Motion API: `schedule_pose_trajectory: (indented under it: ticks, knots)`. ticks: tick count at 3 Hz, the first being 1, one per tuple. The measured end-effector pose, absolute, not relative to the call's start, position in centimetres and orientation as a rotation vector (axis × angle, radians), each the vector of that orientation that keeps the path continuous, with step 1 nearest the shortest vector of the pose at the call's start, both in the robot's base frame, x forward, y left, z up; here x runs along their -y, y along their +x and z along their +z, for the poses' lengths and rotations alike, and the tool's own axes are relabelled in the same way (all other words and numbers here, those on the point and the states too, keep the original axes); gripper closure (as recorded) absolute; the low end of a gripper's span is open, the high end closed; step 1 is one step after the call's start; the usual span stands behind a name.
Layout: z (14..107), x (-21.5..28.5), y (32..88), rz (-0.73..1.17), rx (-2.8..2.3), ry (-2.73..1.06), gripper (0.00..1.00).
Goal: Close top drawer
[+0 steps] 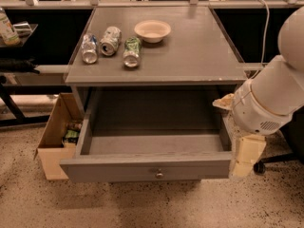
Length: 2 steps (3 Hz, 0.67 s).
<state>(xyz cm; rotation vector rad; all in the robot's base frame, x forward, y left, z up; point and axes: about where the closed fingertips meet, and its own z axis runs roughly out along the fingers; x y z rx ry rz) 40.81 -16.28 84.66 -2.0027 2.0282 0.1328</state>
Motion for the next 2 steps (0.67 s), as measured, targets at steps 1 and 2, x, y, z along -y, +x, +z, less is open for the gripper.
schedule_pose_trajectory:
  ticks: [1,2]
  knots:
    - [82.4,16.2,39.3,0.109,-2.021,-2.054,0.00]
    - [78.6,15.6,37.4,0.095,-2.025,-2.127,0.00]
